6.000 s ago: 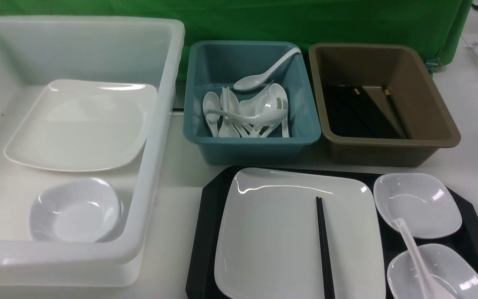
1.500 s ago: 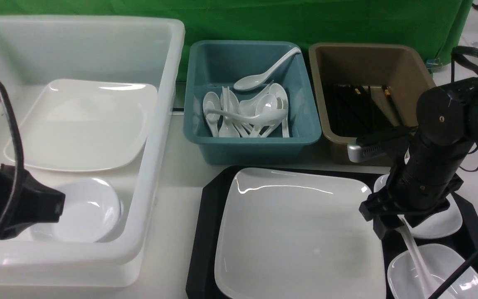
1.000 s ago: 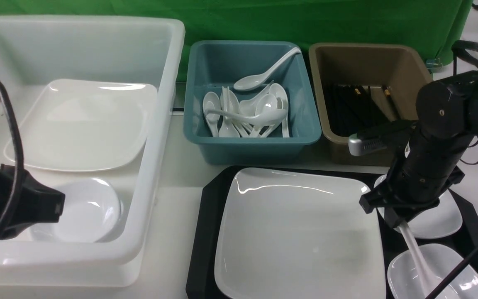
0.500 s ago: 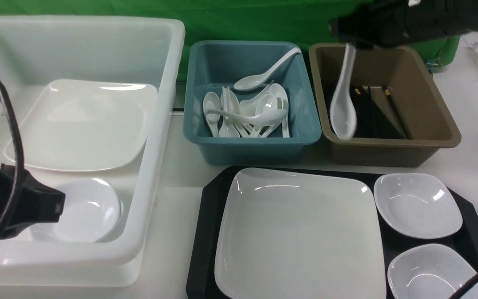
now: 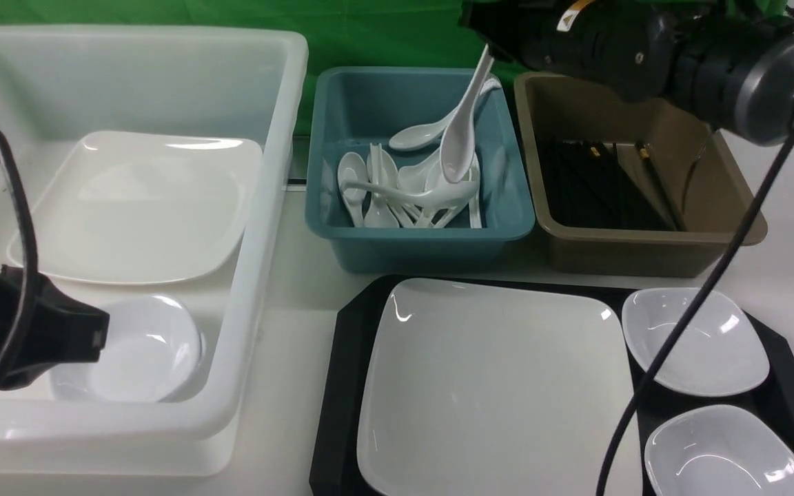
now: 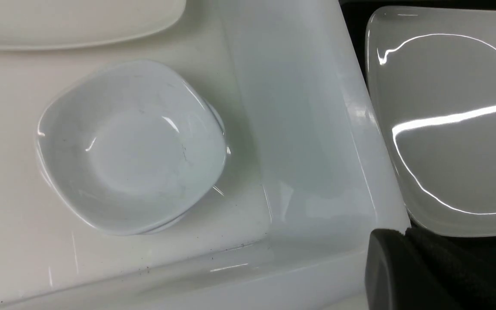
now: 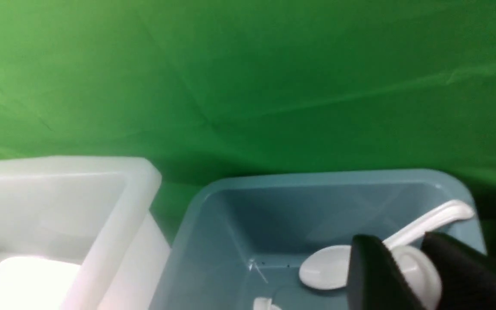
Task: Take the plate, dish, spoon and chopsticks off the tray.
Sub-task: Use the right arm to put the soup spoon into the small storage box in the middle, then use the right arm to grab a small plate from the dinner plate
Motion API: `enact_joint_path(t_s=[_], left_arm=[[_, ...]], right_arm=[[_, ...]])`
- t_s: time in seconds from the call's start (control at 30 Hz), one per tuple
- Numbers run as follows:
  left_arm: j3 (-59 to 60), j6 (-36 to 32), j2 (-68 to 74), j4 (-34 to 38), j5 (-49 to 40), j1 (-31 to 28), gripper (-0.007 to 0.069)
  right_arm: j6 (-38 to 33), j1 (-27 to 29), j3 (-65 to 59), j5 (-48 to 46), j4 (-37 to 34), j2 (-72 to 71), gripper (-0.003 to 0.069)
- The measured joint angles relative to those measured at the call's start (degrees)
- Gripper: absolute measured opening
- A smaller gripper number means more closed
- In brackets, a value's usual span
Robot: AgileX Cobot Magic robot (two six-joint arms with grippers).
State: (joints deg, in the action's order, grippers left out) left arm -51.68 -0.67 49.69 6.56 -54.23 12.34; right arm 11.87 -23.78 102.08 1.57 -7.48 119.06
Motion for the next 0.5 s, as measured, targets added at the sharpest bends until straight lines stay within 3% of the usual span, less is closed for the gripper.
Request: enact_joint_path(t_s=[0.13, 0.33, 0.4, 0.47, 0.5], left_arm=[[0.0, 0.0, 0.0, 0.39, 0.0, 0.0, 0.0008], [0.0, 0.0, 0.0, 0.65, 0.0, 0.0, 0.0008], [0.0, 0.0, 0.0, 0.65, -0.05, 0.0, 0.0008], [0.0, 0.0, 0.0, 0.65, -0.11, 0.0, 0.0008], [0.0, 0.0, 0.0, 0.65, -0.18, 0.0, 0.0008]], right_arm=[[-0.54, -0.26, 0.45, -5.36, 0.0, 0.64, 0.0388], [-8.36, 0.97, 1.69, -23.43, 0.35, -3.75, 0.0428], [-14.79, 2.45, 2.26, -38.56, 0.75, -9.07, 0.0365], [-16.23, 3.22, 2.46, -45.63, 1.26, -11.74, 0.0309], [-17.83, 4.11, 2.64, -53.98, 2.12, -14.63, 0.0207]])
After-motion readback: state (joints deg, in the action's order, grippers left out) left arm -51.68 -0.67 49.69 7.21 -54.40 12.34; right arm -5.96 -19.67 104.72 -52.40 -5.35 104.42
